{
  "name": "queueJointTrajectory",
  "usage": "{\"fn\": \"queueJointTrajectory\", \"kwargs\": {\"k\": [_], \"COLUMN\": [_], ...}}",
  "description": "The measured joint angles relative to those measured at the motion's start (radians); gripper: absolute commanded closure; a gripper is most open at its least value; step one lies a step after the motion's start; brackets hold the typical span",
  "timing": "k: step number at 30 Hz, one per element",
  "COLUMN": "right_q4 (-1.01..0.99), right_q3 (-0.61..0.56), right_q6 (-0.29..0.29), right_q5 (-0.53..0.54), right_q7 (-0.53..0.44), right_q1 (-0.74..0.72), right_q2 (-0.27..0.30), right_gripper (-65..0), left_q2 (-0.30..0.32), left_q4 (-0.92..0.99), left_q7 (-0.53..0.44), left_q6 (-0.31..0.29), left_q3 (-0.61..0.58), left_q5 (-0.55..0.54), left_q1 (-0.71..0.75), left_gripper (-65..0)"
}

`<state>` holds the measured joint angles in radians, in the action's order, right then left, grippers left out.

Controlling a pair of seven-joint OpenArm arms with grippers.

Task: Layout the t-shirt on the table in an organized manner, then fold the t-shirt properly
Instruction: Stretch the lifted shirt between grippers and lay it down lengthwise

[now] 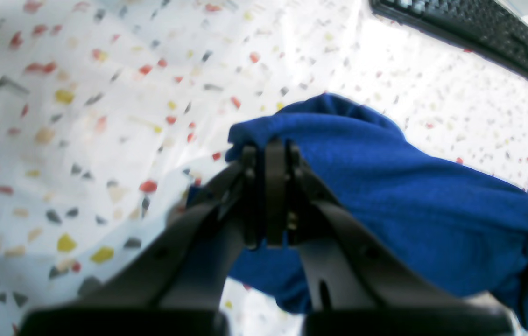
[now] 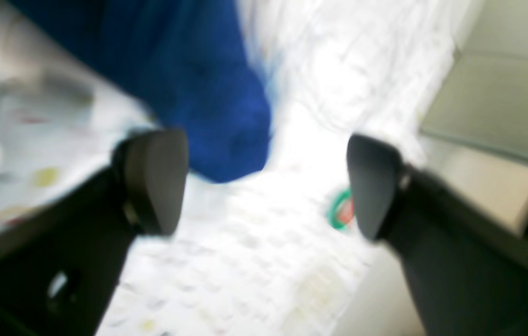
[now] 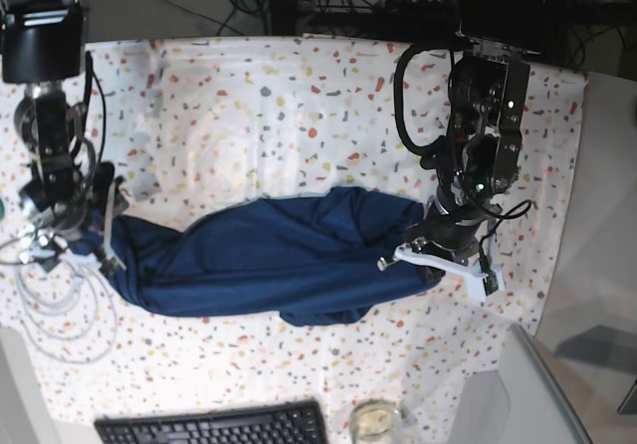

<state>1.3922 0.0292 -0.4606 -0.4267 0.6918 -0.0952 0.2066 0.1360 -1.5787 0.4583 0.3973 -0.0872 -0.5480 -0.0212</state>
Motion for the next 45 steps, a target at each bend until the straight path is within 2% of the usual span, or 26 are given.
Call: {"fn": "queueJointTrajectory", "kwargs": {"k": [2, 4, 6, 8, 13, 14, 15, 17, 19, 20, 22, 25, 27, 30, 33, 36, 39, 41, 43, 45], "right_q4": [0.005, -0.023, -0.093, -0.17, -0.403, -0.447, -0.48, -0.505, -0.497, -0.473, -0.349, -0.119, 0.007, 0.103, 0.115, 0.004, -0.034, 0.01, 0.044, 0.046], "right_q3": [-0.001, -0.001, 0.005, 0.039, 0.048, 0.051, 0.052, 0.05, 0.05, 0.058, 0.109, 0.164, 0.183, 0.216, 0.227, 0.219, 0.183, 0.151, 0.082, -0.007], "right_q6": [0.002, 0.006, 0.029, 0.095, 0.103, 0.104, 0.104, 0.104, 0.102, 0.102, 0.095, 0.082, -0.026, -0.151, -0.212, -0.214, -0.21, -0.211, -0.211, -0.217], "right_q5": [0.003, 0.008, 0.009, 0.002, 0.006, 0.002, 0.001, 0.011, -0.001, 0.001, 0.0, -0.011, -0.001, -0.002, 0.004, -0.012, 0.008, -0.004, 0.008, 0.006], "right_q7": [-0.019, -0.094, -0.165, -0.235, -0.306, -0.342, -0.36, -0.42, -0.388, -0.386, -0.369, -0.277, -0.215, -0.142, -0.109, -0.08, -0.091, -0.086, -0.099, -0.127], "right_q1": [0.04, 0.037, 0.022, 0.005, -0.11, -0.136, -0.156, -0.159, -0.14, -0.121, -0.052, 0.052, 0.097, 0.099, 0.051, -0.042, -0.075, -0.046, 0.006, 0.055], "right_q2": [-0.032, -0.044, -0.04, -0.034, 0.006, 0.009, 0.011, 0.02, 0.035, 0.042, 0.053, 0.07, 0.09, 0.104, 0.123, 0.15, 0.143, 0.109, 0.082, 0.063], "right_gripper": [-50.0, -49.8, -50.0, -50.0, -47.6, -44.0, -37.7, -20.0, -5.6, -3.9, -5.3, -5.1, -5.1, -5.3, -5.3, -5.6, -7.1, -16.2, -30.6, -47.6], "left_q2": [-0.008, -0.013, -0.01, -0.002, 0.026, 0.026, 0.025, 0.02, 0.02, 0.02, 0.024, 0.025, 0.018, 0.02, 0.019, 0.022, 0.022, 0.014, 0.015, 0.024], "left_q4": [-0.038, -0.063, -0.074, -0.089, -0.137, -0.146, -0.158, -0.181, -0.207, -0.214, -0.229, -0.263, -0.292, -0.343, -0.373, -0.359, -0.353, -0.344, -0.323, -0.3], "left_q7": [-0.005, -0.006, -0.008, -0.003, -0.004, -0.006, -0.005, -0.003, -0.005, -0.006, -0.008, 0.002, 0.001, -0.001, -0.001, 0.0, -0.011, 0.002, 0.0, -0.003], "left_q6": [-0.005, -0.005, -0.003, -0.003, -0.003, -0.003, -0.003, -0.003, -0.005, -0.004, -0.004, -0.004, -0.003, -0.002, -0.005, -0.001, -0.001, -0.005, 0.042, 0.065], "left_q3": [-0.006, -0.006, -0.005, -0.004, 0.006, 0.005, 0.005, 0.009, 0.007, 0.007, 0.011, 0.025, 0.06, 0.087, 0.127, 0.138, 0.079, 0.043, 0.032, 0.035], "left_q5": [-0.004, -0.003, -0.002, -0.003, -0.002, 0.0, -0.001, 0.0, -0.004, -0.003, -0.003, -0.004, -0.003, -0.003, -0.008, -0.006, -0.003, -0.012, -0.009, -0.003], "left_q1": [0.021, 0.042, 0.078, 0.115, 0.19, 0.203, 0.217, 0.236, 0.247, 0.249, 0.257, 0.264, 0.267, 0.264, 0.249, 0.2, 0.169, 0.17, 0.176, 0.18], "left_gripper": [0.0, 0.0, 0.0, 0.0, 0.0, 0.0, 0.0, 0.0, 0.0, 0.0, 0.0, 0.0, 0.0, 0.0, 0.0, 0.0, 0.0, 0.0, 0.0, 0.0]}}
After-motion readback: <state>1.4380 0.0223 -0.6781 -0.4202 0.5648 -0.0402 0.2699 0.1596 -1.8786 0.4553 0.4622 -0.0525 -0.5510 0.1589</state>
